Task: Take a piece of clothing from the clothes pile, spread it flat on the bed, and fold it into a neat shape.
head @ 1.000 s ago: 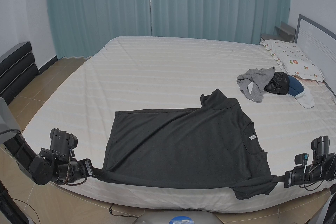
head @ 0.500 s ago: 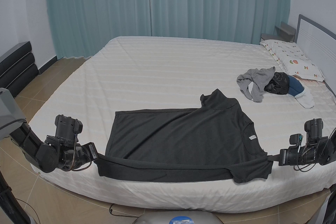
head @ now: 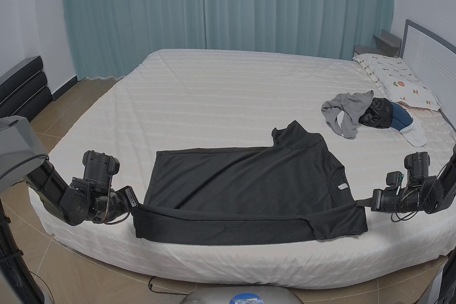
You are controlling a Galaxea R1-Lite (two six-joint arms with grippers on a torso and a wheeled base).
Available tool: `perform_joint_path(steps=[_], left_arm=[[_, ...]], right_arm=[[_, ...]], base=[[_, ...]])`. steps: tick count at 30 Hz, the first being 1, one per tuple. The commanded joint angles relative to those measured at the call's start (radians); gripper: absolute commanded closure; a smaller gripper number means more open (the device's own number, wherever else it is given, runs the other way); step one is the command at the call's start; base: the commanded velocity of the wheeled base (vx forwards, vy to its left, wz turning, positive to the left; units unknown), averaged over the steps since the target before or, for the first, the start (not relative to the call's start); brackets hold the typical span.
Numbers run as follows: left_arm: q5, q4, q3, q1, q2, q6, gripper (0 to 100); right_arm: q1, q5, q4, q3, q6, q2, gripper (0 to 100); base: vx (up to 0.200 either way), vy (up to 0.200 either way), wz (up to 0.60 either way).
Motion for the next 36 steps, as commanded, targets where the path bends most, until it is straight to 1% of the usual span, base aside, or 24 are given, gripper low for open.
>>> perform_joint_path(steps=[1, 4, 8, 12, 16, 24, 28, 32, 33, 36], left_arm=[[0.0, 0.063, 0.005, 0.007, -0.045, 0.0, 100], [-0.005, 0.116, 0.007, 0.007, -0.059, -0.003, 100], [-0.01, 0.114, 0.01, 0.005, -0.045, -0.003, 100], [-0.011, 0.109, -0.016, 0.005, -0.002, -0.003, 100], [-0.013, 0.111, -0.052, 0.008, 0.027, -0.005, 100], [-0.011, 0.119, -0.159, 0.016, 0.116, -0.008, 100], [-0.007, 0.122, -0.213, 0.014, 0.16, -0.048, 100], [-0.007, 0.122, -0.227, 0.014, 0.173, -0.051, 100], [-0.007, 0.122, -0.259, 0.016, 0.202, -0.051, 100], [-0.007, 0.123, -0.276, 0.016, 0.22, -0.052, 100]], right_arm=[[0.001, 0.002, -0.001, 0.012, 0.0, -0.034, 100], [-0.006, 0.003, -0.001, 0.032, 0.0, -0.071, 100], [-0.009, 0.002, -0.001, 0.044, 0.0, -0.095, 100], [-0.004, 0.0, -0.001, 0.044, 0.0, -0.083, 100], [-0.001, 0.0, -0.001, 0.029, 0.0, -0.054, 100], [0.016, -0.003, -0.001, -0.057, 0.002, 0.049, 100], [0.022, -0.007, -0.001, -0.095, 0.002, 0.092, 100], [0.022, -0.007, -0.001, -0.108, 0.002, 0.109, 100], [0.022, -0.007, -0.001, -0.128, 0.002, 0.138, 100], [0.022, -0.007, -0.001, -0.144, 0.002, 0.15, 100]], base=[[0.0, 0.0, 0.0], [0.0, 0.0, 0.0], [0.0, 0.0, 0.0], [0.0, 0.0, 0.0], [0.0, 0.0, 0.0], [0.0, 0.0, 0.0], [0.0, 0.0, 0.0], [0.0, 0.0, 0.0], [0.0, 0.0, 0.0], [0.0, 0.0, 0.0]])
